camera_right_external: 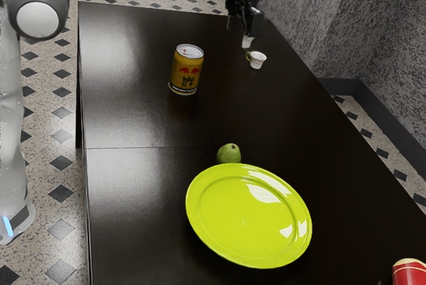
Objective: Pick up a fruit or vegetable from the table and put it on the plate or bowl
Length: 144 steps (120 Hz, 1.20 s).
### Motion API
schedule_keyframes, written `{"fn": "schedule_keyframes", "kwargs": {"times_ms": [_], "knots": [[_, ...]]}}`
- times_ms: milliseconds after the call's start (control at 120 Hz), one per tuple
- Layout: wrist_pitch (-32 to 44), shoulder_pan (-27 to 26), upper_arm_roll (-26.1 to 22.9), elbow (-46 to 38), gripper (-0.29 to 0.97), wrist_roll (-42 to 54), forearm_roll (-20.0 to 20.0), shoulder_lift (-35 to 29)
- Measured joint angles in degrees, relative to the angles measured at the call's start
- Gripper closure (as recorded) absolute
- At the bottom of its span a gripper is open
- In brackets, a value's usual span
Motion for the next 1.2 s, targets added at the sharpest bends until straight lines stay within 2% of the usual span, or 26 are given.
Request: {"fn": "schedule_keyframes", "kwargs": {"times_ms": [150,308,392,467,633,750,883,1200], "knots": [[-1.72,4.39,0.08,0.12,0.00,-0.45,0.11,0.01],[-2.73,3.39,0.14,0.39,0.00,-0.85,-0.25,-0.01],[-4.83,2.02,0.05,8.20,0.00,-1.76,-0.89,-0.55],[-6.32,1.48,-0.80,11.23,0.00,-4.74,-1.30,-1.14],[-8.09,1.87,-4.66,11.58,0.00,-20.38,-1.51,2.37],[-8.68,1.23,-5.16,11.56,0.00,-33.53,-1.42,6.30],[-9.02,0.76,-5.21,11.56,0.00,-46.02,-0.97,7.74],[-9.48,-0.76,-7.17,11.46,0.00,-66.40,-0.34,7.93]]}}
